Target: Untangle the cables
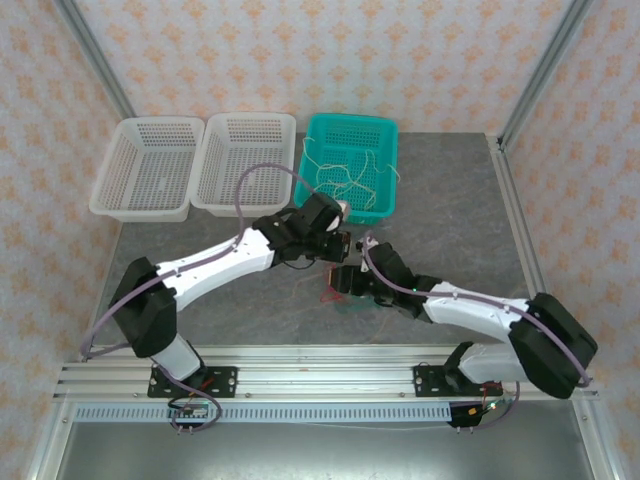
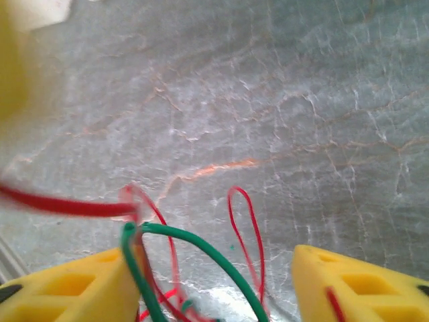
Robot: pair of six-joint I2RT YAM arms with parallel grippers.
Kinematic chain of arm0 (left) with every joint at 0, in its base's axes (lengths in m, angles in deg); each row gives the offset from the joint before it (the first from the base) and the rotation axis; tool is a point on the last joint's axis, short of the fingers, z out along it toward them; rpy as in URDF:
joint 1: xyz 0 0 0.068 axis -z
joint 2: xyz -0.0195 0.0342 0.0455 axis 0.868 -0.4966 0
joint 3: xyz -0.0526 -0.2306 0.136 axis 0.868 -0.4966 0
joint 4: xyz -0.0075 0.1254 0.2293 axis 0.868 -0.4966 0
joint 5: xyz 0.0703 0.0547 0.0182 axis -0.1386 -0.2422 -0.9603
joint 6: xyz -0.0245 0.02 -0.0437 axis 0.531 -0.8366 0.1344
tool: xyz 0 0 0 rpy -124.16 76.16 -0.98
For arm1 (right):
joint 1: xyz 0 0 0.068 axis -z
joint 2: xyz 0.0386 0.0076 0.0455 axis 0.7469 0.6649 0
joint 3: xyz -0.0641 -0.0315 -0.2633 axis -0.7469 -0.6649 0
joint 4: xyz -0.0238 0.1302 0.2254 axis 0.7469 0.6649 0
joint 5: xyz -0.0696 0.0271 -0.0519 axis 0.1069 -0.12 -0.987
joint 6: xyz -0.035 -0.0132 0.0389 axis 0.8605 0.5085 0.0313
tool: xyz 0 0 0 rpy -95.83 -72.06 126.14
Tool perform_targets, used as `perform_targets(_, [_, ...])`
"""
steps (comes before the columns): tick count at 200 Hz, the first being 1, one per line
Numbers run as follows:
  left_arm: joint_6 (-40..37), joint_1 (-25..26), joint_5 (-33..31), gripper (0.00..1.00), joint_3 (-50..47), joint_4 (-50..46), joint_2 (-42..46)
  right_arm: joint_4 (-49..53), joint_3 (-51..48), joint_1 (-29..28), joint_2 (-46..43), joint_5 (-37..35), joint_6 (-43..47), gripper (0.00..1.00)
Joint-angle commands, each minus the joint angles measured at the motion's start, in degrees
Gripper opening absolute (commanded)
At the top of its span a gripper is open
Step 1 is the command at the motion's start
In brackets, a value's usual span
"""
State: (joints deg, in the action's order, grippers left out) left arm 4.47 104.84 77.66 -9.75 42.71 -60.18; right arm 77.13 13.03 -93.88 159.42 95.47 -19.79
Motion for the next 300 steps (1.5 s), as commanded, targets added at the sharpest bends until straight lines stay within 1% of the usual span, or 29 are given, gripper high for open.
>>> perform_targets(1, [4.94, -3.00, 3.83, 0.00, -2.13, 5.89, 5.12, -0.77, -0.37, -0.14, 3.23, -1.51, -0.42, 0.42])
perform_targets(19, [7.43, -5.82, 5.50, 0.00, -4.39, 8.73, 7.84, 1.57, -0.56, 0.07, 4.51, -5.47, -2.34, 0.26])
perform_targets(28, [7.72, -7.30, 5.38, 0.00, -5.33, 8.97, 9.30, 1.92, -1.53, 0.45, 4.58, -7.71, -4.33, 0.20])
perform_targets(46, [6.68, -10.40, 3.91, 0.00, -6.55, 7.04, 12.39, 0.71, -4.31, 2.09, 4.22, -9.23, -7.94, 0.18])
perform_targets(68, [6.20, -14.63, 3.97, 0.00, -8.61, 5.86, 15.57, -1.13, -7.17, 4.30, 4.33, -7.72, -10.25, 0.17])
perform_targets(90, [5.70, -16.77, 3.49, 0.00, -9.87, 4.52, 17.43, 1.46, -7.30, 5.27, 4.45, -8.68, -11.00, 0.14])
perform_targets(96, [5.53, -17.35, 3.13, 0.00, -10.33, 4.31, 18.01, 2.82, -7.15, 5.53, 4.42, -9.68, -11.75, 0.12])
perform_targets(112, [5.31, -19.28, 2.13, 0.00, -11.53, 3.57, 19.56, 6.32, -6.88, 6.71, 4.14, -12.65, -14.77, 0.00])
perform_targets(128, [4.86, -21.16, 1.30, 0.00, -12.65, 2.85, 21.00, 8.00, -7.71, 8.19, 3.26, -14.75, -18.48, 0.00])
perform_targets(143, [4.18, -21.41, 1.57, 0.00, -13.26, 2.49, 21.46, 7.25, -8.66, 8.56, 1.44, -15.90, -19.52, 0.00])
perform_targets(170, [4.70, -21.38, 4.42, 0.00, -15.07, 4.12, 20.76, 6.41, -7.05, 8.50, -3.26, -13.42, -15.88, 0.20])
perform_targets(185, [4.57, -21.36, 3.86, 0.00, -15.72, 4.19, 21.18, 8.88, -4.87, 8.53, -5.44, -13.28, -14.06, 0.30])
perform_targets(196, [4.46, -21.34, 3.82, 0.00, -15.78, 4.25, 21.81, 9.97, -3.61, 8.49, -8.78, -13.33, -12.75, 0.37])
perform_targets(211, [4.27, -21.40, 4.51, 0.00, -15.22, 4.39, 22.70, 10.03, -2.69, 8.51, -11.74, -12.59, -10.59, 0.53])
perform_targets(223, [3.71, -21.35, 5.49, 0.00, -14.15, 4.36, 23.31, 9.53, -2.60, 8.56, -13.99, -12.59, -9.45, 0.60])
perform_targets(236, [2.84, -21.35, 5.70, 0.00, -12.14, 3.63, 23.87, 8.11, -3.18, 8.56, -16.56, -13.31, -8.76, 0.64])
perform_targets(251, [1.79, -21.38, 4.21, 0.00, -9.15, 2.33, 24.27, 6.09, -4.40, 8.56, -19.24, -14.97, -8.61, 0.67])
perform_targets(268, [0.65, -21.40, -0.69, 0.00, -5.11, 0.59, 24.38, 4.69, -5.69, 8.55, -21.46, -16.81, -8.75, 0.69])
perform_targets(275, [-1.93, -21.49, -2.73, 0.00, -3.22, 0.10, 24.17, 4.47, -6.20, 8.56, -22.31, -17.33, -8.93, 0.69])
perform_targets(300, [-6.54, -22.76, -10.02, 0.00, 4.60, -1.41, 21.72, 4.61, -7.40, 8.55, -24.60, -17.94, -9.23, 0.70])
